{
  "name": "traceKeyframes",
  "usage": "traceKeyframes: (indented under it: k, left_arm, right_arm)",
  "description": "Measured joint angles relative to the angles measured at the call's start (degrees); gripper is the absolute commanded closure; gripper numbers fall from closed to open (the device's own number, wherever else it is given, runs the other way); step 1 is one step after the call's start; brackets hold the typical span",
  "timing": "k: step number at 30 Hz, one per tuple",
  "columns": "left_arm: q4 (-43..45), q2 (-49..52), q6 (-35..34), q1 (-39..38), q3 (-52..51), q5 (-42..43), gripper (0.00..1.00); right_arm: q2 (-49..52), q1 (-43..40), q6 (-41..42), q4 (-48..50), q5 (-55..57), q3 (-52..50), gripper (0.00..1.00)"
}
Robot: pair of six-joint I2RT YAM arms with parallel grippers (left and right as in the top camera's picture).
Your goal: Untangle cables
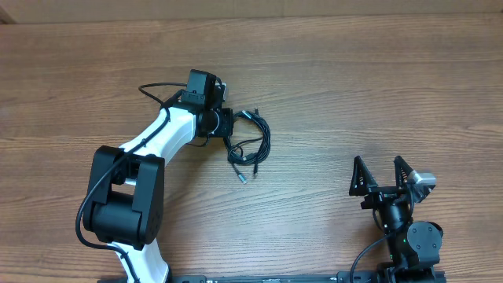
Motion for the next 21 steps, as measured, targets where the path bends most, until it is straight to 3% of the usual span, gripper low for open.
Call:
traceKeyframes:
  k: [5,10,14,21]
  left_arm:
    - [-0.35,0.00,0.00,0.00,-0.02,-0.02,0.93]
    - [-0.55,0.00,-0.02,0.00,-0.02,-0.02,0.75]
    - [-0.52,0.00,-0.02,0.00,-0.04,-0.04,0.71]
    - [-0.07,0.00,0.15,0.00,-0.04,-0.02,0.96]
  right_arm:
    - [0.00,0.00,0.24,-1.88,-0.87,0.07,0.00]
    - [0.59,-0.02,0.39,-12.24,-0.98,5.46,0.00]
    - [2.64,-0.02,0.35,-18.43,-0.17,15.30,0.00]
    - [11.91,-0.02,0.39,-27.50,-0.66,30.16,0.00]
